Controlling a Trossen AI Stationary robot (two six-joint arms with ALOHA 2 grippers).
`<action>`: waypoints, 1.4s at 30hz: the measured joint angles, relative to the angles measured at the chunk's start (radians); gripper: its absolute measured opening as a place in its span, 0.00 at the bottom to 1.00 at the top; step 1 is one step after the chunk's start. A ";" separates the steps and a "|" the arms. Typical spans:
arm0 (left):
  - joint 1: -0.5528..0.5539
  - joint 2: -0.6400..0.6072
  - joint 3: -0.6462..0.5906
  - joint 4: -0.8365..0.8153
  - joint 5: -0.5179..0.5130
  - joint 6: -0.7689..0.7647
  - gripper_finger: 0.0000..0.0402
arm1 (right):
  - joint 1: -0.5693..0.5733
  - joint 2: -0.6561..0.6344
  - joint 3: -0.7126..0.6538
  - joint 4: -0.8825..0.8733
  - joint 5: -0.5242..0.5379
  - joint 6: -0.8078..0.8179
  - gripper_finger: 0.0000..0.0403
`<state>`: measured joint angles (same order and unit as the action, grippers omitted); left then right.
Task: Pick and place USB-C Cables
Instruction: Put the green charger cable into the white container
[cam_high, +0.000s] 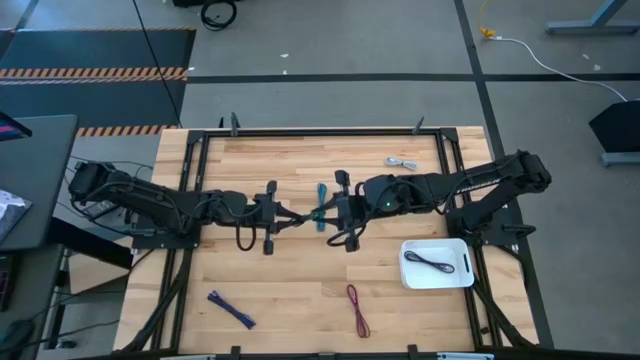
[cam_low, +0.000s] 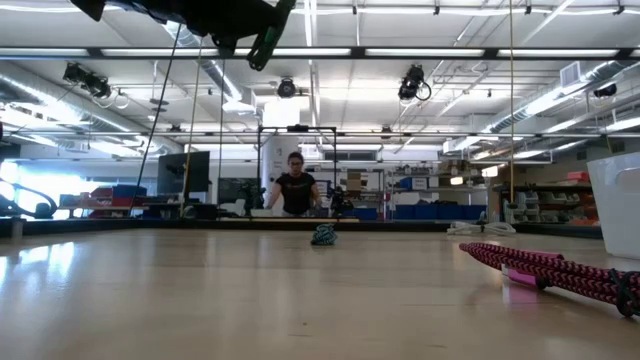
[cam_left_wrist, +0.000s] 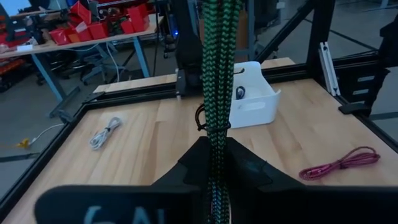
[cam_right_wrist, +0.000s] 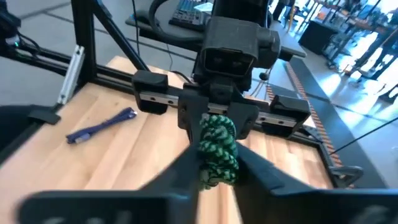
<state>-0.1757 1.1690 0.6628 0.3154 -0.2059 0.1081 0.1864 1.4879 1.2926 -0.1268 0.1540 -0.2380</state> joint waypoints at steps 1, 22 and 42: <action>0.000 0.000 0.000 0.000 0.000 0.000 0.11 | 0.000 0.000 0.000 0.000 0.002 -0.011 0.11; -0.054 -0.026 0.001 -0.020 -0.167 0.088 0.48 | 0.000 0.000 0.012 -0.356 0.101 0.037 0.05; -0.051 -0.024 0.001 -0.070 -0.167 0.033 0.58 | 0.059 -0.001 0.193 -1.167 0.051 0.291 0.05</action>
<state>-0.2272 1.1450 0.6636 0.2457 -0.3733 0.1413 0.2453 1.4868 1.4855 -1.2941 0.2053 0.0525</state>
